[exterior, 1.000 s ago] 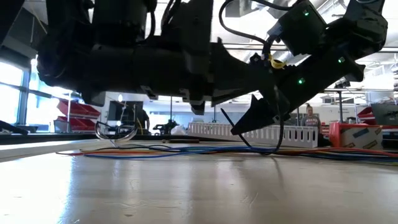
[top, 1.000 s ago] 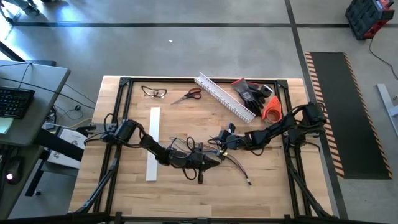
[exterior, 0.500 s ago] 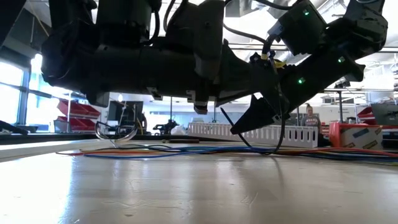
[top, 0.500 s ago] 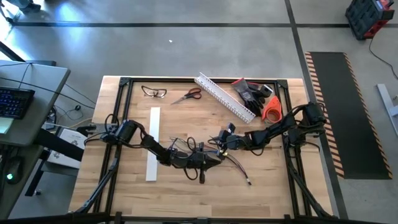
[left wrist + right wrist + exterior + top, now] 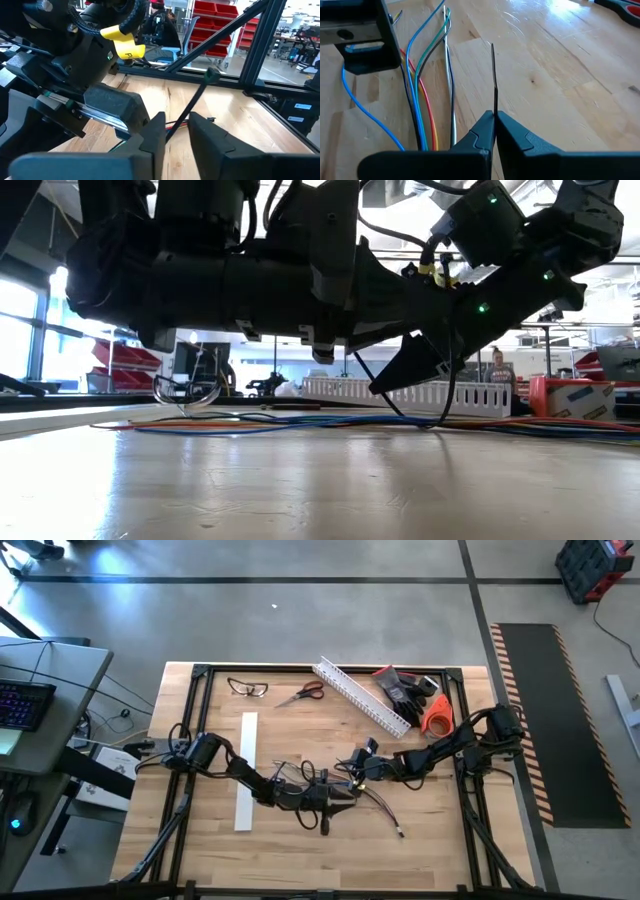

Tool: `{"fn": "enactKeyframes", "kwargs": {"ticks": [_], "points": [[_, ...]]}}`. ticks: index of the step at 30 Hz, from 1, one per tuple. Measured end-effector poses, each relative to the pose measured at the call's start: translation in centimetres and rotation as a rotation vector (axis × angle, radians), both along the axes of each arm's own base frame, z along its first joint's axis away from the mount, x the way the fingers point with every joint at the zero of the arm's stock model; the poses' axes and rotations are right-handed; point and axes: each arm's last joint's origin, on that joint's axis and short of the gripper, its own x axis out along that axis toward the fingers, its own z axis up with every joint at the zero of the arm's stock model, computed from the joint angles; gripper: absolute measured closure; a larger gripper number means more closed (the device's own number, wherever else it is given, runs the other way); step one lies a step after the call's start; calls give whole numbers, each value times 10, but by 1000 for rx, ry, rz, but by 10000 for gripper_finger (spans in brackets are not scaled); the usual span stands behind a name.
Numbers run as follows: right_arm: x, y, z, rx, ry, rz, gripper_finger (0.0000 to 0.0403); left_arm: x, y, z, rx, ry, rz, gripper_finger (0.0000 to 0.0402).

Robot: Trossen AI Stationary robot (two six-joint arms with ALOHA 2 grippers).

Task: Ziptie cables
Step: Wrap the bottom black zip tie on the cable wires

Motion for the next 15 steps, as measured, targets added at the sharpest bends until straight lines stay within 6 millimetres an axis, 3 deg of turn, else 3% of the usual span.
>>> {"fn": "enactKeyframes", "kwargs": {"ticks": [6, 15], "points": [[0, 0, 0, 3, -2, -2, 403, 0, 0, -1, 1, 7, 0, 293], [0, 0, 0, 3, -1, -3, 403, -1, -2, -4, 33, 41, -13, 288]]}}
